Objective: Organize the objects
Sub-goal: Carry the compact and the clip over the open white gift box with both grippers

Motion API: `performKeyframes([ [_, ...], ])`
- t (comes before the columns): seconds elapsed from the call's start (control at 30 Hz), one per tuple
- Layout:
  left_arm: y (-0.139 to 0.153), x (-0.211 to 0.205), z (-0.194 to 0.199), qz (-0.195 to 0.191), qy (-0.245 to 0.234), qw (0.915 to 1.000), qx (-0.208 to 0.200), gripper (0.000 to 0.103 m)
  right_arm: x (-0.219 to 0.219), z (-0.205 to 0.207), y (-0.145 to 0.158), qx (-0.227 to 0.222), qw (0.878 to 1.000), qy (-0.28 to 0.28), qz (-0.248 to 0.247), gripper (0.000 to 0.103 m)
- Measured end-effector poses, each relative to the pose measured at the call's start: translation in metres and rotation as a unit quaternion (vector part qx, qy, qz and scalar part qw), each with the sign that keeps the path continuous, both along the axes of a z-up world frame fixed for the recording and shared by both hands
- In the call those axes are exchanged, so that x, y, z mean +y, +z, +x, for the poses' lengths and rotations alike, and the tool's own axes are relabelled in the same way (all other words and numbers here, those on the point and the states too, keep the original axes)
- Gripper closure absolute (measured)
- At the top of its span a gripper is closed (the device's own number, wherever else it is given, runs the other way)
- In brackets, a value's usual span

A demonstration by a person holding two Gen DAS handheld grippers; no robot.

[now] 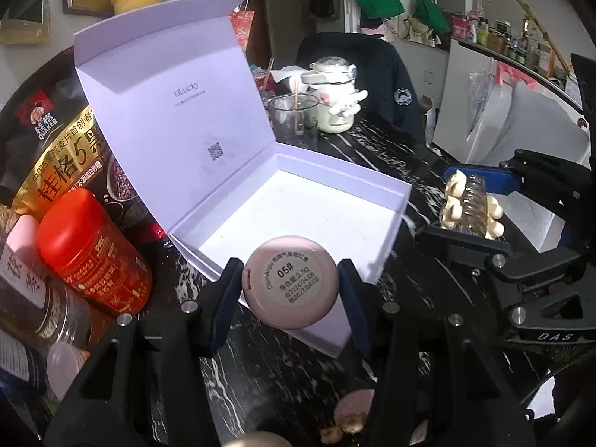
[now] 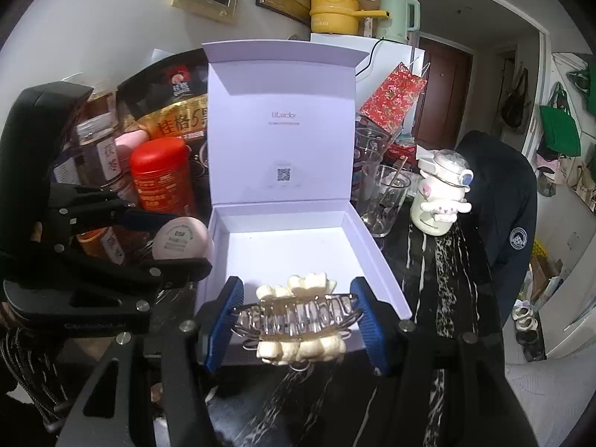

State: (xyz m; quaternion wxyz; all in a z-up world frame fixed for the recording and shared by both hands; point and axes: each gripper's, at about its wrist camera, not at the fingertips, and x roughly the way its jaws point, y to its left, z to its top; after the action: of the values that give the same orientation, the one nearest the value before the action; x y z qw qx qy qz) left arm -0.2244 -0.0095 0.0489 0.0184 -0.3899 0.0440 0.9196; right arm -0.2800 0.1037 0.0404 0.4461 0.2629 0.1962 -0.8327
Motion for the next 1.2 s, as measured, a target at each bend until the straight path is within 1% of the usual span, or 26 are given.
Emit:
performKeyframes([
  [0.17,-0.003,-0.006,-0.022,-0.011,0.006,0.9999,-0.008,0.053,-0.013,-0.019,-0.003,-0.006,1.0,-0.002,0.002,0.042],
  [0.37,-0.004,-0.011,-0.045,-0.016,0.011,0.9997,-0.017,0.053,-0.029,-0.043,-0.007,-0.008,1.0,-0.014,0.016,0.042],
  [0.67,-0.014,-0.019,-0.077,-0.011,0.022,0.9991,-0.033,0.053,-0.049,-0.079,-0.017,-0.019,0.999,-0.037,0.028,0.042],
  [0.77,-0.021,-0.02,-0.085,-0.006,0.024,0.9989,-0.041,0.053,-0.055,-0.089,-0.024,-0.025,0.998,-0.04,0.035,0.042],
  [1.0,-0.036,-0.02,-0.104,-0.014,0.029,0.9979,-0.056,0.053,-0.067,-0.112,-0.047,-0.045,0.996,-0.053,0.048,0.042],
  [1.2,-0.05,-0.023,-0.12,-0.015,0.039,0.997,-0.066,0.053,-0.071,-0.122,-0.059,-0.054,0.995,-0.054,0.058,0.042],
])
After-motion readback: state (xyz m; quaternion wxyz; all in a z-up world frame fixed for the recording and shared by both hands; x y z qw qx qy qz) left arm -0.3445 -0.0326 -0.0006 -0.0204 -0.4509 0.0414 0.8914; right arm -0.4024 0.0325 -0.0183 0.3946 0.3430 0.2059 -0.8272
